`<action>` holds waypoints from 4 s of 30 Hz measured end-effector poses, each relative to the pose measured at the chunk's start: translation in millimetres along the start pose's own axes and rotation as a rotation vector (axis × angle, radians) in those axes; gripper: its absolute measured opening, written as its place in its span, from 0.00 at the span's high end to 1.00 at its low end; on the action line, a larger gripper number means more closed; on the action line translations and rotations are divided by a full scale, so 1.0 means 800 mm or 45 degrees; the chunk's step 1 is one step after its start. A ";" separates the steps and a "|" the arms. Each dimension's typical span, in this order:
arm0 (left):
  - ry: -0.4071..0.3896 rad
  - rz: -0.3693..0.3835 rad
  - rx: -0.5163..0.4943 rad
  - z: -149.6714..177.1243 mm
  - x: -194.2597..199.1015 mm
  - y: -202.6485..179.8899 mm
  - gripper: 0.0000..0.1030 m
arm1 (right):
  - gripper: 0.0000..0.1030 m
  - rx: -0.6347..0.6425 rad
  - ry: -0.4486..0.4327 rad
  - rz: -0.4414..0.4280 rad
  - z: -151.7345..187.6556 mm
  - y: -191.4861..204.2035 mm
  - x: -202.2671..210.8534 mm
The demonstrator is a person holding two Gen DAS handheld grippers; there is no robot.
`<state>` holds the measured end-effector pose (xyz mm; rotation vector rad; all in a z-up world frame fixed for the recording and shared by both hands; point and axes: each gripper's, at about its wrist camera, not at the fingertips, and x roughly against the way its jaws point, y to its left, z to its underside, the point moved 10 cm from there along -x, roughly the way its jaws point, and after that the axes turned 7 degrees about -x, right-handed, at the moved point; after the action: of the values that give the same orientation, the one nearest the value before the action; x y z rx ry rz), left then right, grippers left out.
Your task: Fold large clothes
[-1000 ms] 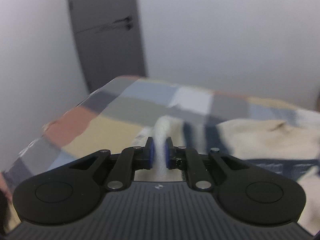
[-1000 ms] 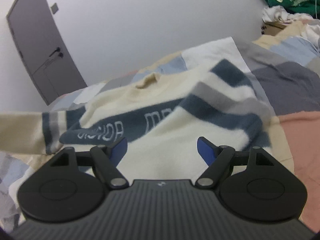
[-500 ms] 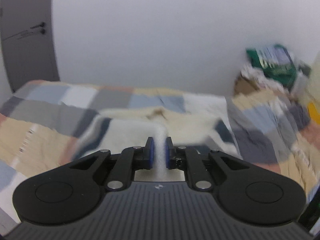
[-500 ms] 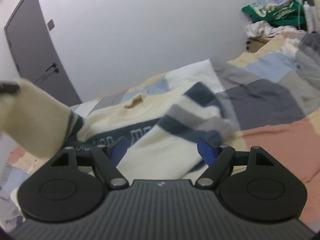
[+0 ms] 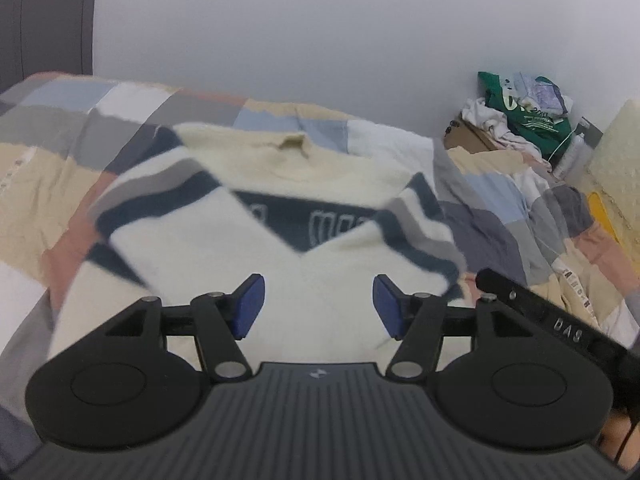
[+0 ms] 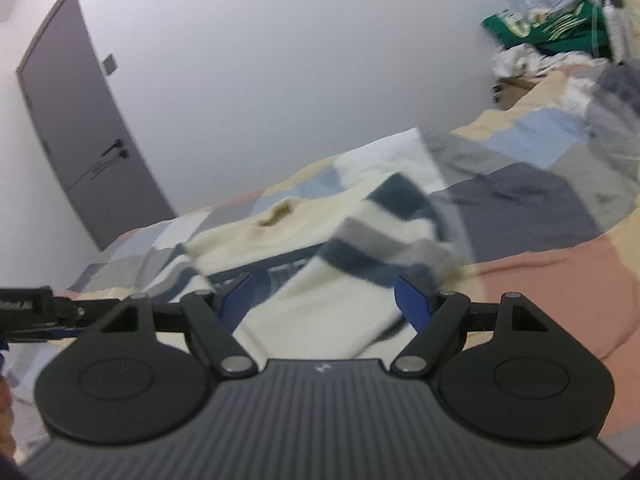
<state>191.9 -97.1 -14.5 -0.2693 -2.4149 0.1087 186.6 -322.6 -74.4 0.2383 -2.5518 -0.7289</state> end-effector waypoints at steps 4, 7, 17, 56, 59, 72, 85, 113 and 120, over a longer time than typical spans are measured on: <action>0.074 -0.027 0.088 0.031 0.005 0.058 0.36 | 0.24 0.026 0.087 -0.109 0.021 0.027 -0.017; 0.110 -0.055 0.136 0.058 0.007 0.099 0.36 | 0.24 -0.017 0.199 -0.199 0.041 0.042 -0.030; 0.096 -0.117 0.160 0.104 0.008 0.159 0.36 | 0.26 0.153 0.448 -0.210 0.121 0.091 -0.071; 0.102 -0.333 0.674 0.144 0.033 0.311 0.36 | 0.21 0.086 0.304 0.302 0.067 -0.020 -0.013; 0.139 -0.335 0.755 0.157 0.026 0.324 0.36 | 0.21 -0.176 0.378 0.273 0.074 -0.052 -0.019; 0.165 0.110 0.829 0.160 0.001 0.262 0.36 | 0.18 -0.589 0.589 0.015 0.118 -0.049 -0.033; 0.274 0.059 0.819 0.187 -0.004 0.251 0.36 | 0.20 -0.428 0.526 0.279 0.133 -0.061 -0.005; 0.332 0.096 0.797 0.196 -0.011 0.230 0.36 | 0.18 -0.145 0.632 0.093 0.154 0.006 -0.018; 0.346 0.061 0.747 0.198 -0.018 0.225 0.35 | 0.18 -0.074 0.690 0.195 0.173 -0.002 -0.026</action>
<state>128.4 74.1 -170.2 -0.0632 -2.0023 0.7367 137.9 -255.6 -186.9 0.1876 -2.0074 -0.5830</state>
